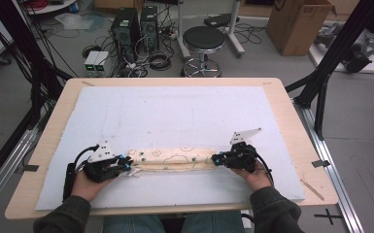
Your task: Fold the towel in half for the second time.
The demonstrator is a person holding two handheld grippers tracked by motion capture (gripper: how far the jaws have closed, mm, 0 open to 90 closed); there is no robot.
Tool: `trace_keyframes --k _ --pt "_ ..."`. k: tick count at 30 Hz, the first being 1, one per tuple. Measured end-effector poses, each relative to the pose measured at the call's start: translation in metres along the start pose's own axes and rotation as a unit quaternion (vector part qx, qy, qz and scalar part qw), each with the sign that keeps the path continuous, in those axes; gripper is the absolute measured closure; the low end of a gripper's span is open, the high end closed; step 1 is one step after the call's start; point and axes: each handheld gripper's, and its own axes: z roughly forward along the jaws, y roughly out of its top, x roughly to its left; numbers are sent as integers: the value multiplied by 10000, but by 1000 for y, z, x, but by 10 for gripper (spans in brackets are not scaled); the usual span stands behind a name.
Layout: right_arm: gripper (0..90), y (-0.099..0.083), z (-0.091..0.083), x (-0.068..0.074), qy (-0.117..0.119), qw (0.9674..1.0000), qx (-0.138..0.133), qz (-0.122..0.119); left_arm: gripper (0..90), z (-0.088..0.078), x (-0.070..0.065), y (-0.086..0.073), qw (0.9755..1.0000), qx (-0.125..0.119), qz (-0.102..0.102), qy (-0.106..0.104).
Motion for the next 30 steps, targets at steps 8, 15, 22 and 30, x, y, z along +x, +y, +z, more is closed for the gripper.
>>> trace_keyframes --k 8,15,22,30 --pt "723 -3 -3 3 60 10000 -15 -9 608 -12 -1 2 9995 -182 -61 -238" --pt "632 8 -16 5 73 9992 -384 -45 492 -22 0 18 9984 -490 -74 -282" --pt "751 28 -7 5 56 9991 -383 -146 733 1 1 38 9990 -368 -145 -196" --pt "803 35 21 5 266 9995 -29 -165 845 28 -4 41 9988 123 -5 -470"
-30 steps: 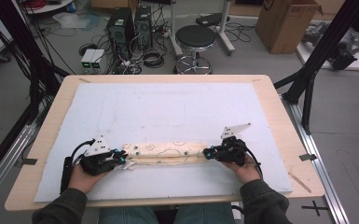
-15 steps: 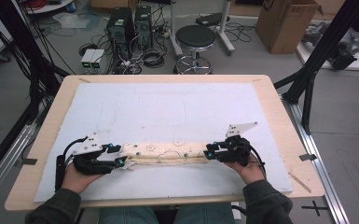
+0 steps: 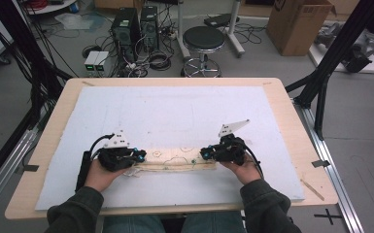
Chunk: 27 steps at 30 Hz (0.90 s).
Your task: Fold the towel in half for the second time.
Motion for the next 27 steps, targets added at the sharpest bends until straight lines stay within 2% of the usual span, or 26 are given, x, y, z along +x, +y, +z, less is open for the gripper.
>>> trace_keyframes --k 1,5,7,11,13,18,23,27 --pt "807 0 2 0 14 10000 26 -31 847 2 -2 -2 10000 24 -9 -57" --pt "809 -4 9 3 74 9997 240 -43 847 5 -4 -5 9996 275 91 -73" --pt "809 -7 11 4 52 9992 382 -62 846 5 -5 -5 9994 324 127 -74" --pt "811 -12 13 6 8 9983 564 -122 838 5 -7 -8 9987 469 205 1" --pt "811 -16 12 6 26 9981 600 -96 838 4 -7 -13 9985 503 207 16" --pt "812 -23 8 6 -1 9981 612 -118 833 0 -4 -25 9988 491 38 19" --pt "812 -28 4 7 -53 9983 575 -108 817 -5 -4 -29 9987 501 94 64" --pt "810 -31 2 9 -101 9985 519 -160 811 -6 -7 -34 9990 405 111 144"
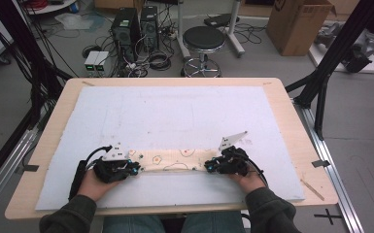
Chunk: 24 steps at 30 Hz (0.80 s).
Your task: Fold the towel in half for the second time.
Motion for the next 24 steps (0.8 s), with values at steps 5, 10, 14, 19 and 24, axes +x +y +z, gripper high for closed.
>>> trace_keyframes --k 5,10,14,19,24 --pt "773 -1 0 1 -31 9999 -53 -99 754 -1 0 0 9999 -115 19 -72" --pt "713 9 -7 4 -57 9990 -358 -259 697 -11 6 9 9980 -627 -51 40" --pt "624 20 -13 -2 -293 9976 -559 -270 623 -11 15 15 9972 -707 -99 236" --pt "554 18 -8 -11 -465 9979 -400 -209 582 -3 20 9 9991 -369 -111 190" --pt "523 12 -4 -13 -481 9983 -202 -267 551 -2 24 2 9993 -246 -243 152"
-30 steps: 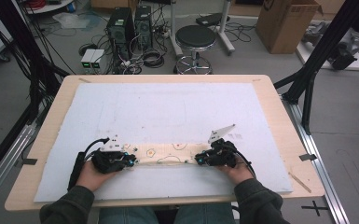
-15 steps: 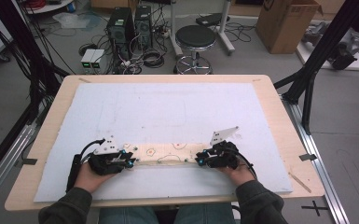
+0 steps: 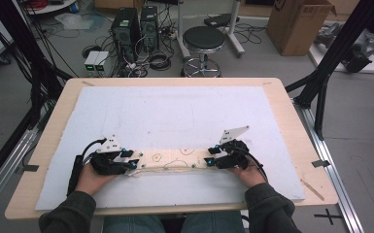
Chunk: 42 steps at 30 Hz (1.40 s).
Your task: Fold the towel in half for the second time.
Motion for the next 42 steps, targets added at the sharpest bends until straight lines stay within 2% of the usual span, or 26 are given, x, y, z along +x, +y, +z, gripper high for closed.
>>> trace_keyframes --k 7,13,23,26,29,31,36,37,38,42 --pt "496 -6 2 0 -10 9999 127 -114 526 2 0 -3 9999 105 36 -12" --pt "482 -8 3 2 -104 9992 143 -364 519 2 -3 -5 9997 150 159 63" --pt "470 -8 5 6 -201 9988 155 -412 508 3 -4 -5 9995 150 229 123" --pt "466 -8 4 7 -240 9988 170 -393 506 0 -4 -3 9996 116 206 126" --pt "424 -7 4 7 -197 9990 128 -379 491 -8 -2 3 9998 -141 49 117" --pt "388 -6 1 7 -81 9997 59 -231 478 -13 0 6 9994 -308 -8 152" --pt "378 2 -10 4 -85 9995 -313 -41 445 -20 5 11 9970 -671 -281 264" --pt "379 3 -12 2 -107 9991 -398 7 445 -20 6 12 9968 -679 -290 305" --pt "387 4 -14 0 -143 9989 -441 83 447 -20 8 12 9961 -679 -339 458" --pt "444 5 -15 -14 -339 9971 -480 484 469 -15 15 11 9953 -574 -474 623"
